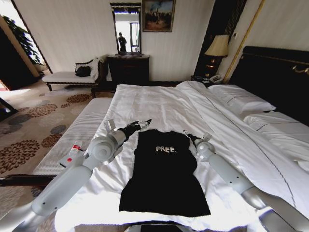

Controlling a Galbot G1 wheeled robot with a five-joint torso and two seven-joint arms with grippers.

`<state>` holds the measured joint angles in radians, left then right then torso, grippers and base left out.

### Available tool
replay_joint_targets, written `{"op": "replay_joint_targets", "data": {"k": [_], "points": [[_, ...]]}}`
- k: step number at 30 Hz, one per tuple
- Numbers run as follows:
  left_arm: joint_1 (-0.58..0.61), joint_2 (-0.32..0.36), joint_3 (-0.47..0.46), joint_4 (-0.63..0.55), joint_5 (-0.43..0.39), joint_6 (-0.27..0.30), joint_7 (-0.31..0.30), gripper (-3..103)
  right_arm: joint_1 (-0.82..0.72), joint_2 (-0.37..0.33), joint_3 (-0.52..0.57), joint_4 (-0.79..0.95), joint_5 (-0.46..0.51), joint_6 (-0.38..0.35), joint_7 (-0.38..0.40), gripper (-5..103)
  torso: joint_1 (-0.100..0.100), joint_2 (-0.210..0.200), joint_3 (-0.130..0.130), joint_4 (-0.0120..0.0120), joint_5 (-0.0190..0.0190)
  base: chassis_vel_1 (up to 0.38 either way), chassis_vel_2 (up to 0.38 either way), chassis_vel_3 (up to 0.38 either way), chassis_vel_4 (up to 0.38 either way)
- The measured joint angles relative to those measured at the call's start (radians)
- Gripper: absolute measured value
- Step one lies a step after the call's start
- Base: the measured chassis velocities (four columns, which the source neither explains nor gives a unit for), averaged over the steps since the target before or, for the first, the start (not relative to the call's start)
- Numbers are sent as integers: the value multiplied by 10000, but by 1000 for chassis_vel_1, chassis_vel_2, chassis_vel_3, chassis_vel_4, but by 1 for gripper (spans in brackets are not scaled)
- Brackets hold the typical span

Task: Fold the clothes on the bed.

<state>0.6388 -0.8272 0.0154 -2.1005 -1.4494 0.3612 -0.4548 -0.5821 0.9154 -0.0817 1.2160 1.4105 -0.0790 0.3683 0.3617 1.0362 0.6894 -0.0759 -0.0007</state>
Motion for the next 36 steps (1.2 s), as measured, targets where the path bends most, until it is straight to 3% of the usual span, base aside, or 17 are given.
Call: {"op": "replay_joint_targets", "data": {"k": [5,11,15,26,28,32,36], "points": [[-9,105,-30,-3,8,1,-17,100,-14,125,13,-171,-172,-6,11,102,-1,0,-1,2,0,0,0,0,0],[64,346,-195,-79,-48,-6,-57,100,-23,169,38,-456,-381,-6,-117,78,0,0,-1,3,0,0,0,0,0],[123,414,-225,-16,-52,-28,-57,100,-27,170,33,-560,-487,-6,-170,66,-1,0,-1,3,1,0,0,0,0],[-195,38,53,590,-344,-129,-344,100,-12,246,-63,-900,-1023,315,-651,23,0,0,-1,1,2,0,0,0,0],[-233,25,105,607,-339,-135,-350,100,9,278,-63,-941,-1049,350,-679,23,0,0,-1,1,1,0,0,0,0],[-333,16,222,761,-302,-160,-351,100,67,421,-11,-1097,-1149,563,-834,3,0,0,-1,4,2,0,0,0,0],[-481,-89,346,1220,-222,-218,-335,100,84,517,228,-1158,-1304,1020,-1039,0,-1,0,-1,5,2,0,0,0,0]]}}
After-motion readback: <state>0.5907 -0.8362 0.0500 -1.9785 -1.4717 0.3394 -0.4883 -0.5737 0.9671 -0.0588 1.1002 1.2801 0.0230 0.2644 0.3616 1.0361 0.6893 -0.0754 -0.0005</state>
